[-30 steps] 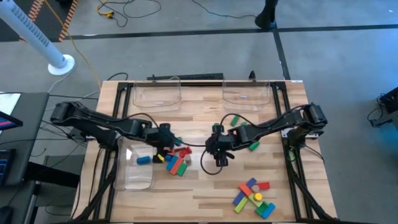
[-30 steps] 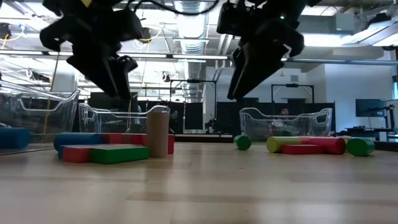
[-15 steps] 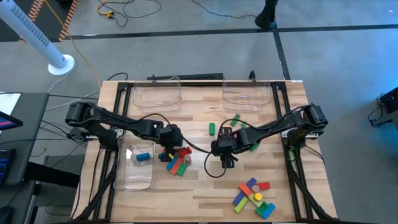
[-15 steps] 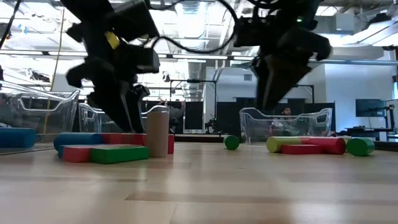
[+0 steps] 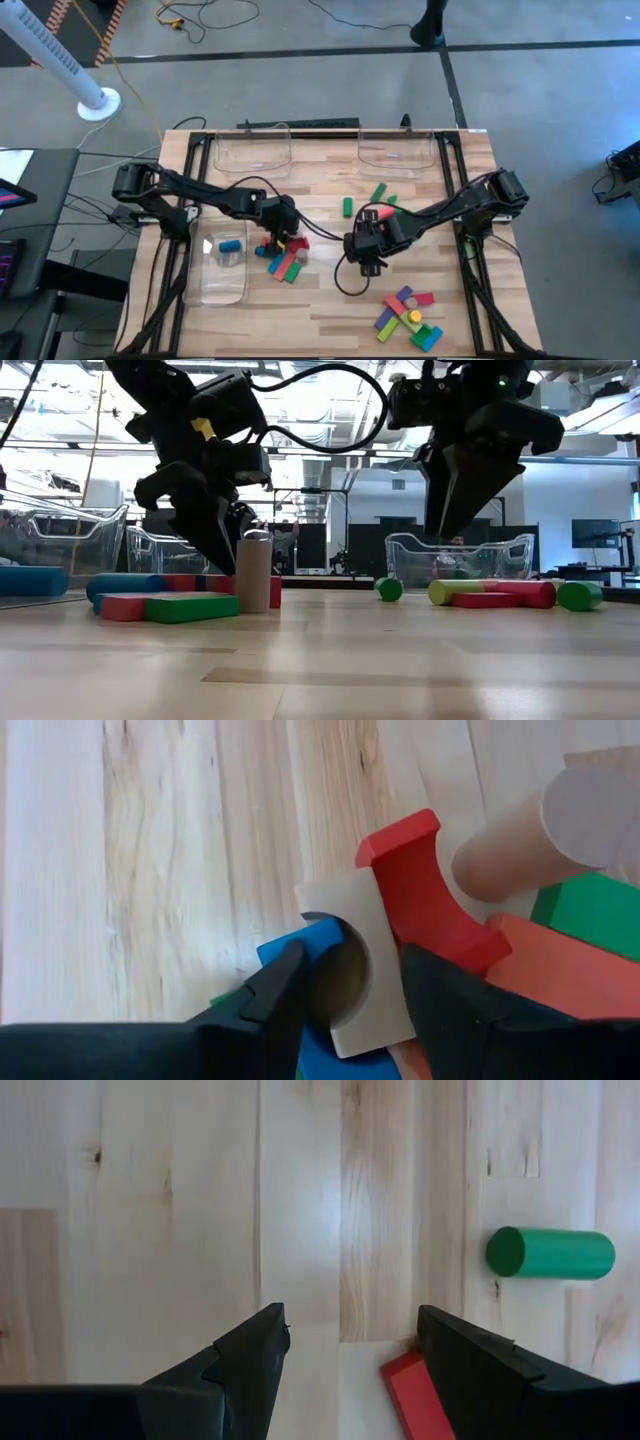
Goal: Sort blocks by size
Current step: Put the brown arch block into the top right transparent bin
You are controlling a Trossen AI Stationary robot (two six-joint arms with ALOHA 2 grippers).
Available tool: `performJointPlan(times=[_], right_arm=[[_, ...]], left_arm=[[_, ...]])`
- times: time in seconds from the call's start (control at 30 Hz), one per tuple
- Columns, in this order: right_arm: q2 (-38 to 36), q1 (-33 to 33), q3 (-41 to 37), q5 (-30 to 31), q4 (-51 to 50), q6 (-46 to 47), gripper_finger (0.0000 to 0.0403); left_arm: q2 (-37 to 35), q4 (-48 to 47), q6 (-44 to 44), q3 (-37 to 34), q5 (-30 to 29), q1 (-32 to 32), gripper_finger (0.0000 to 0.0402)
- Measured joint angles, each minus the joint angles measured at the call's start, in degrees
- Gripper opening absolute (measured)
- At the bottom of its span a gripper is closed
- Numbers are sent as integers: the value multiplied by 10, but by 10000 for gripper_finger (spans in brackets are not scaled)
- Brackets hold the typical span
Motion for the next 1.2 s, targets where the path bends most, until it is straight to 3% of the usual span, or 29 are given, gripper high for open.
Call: performJointPlan(times=[1.2], right_arm=[[0, 0, 0, 0, 1, 7, 260]], left_arm=[[-2, -33, 7, -2, 0, -1, 160]])
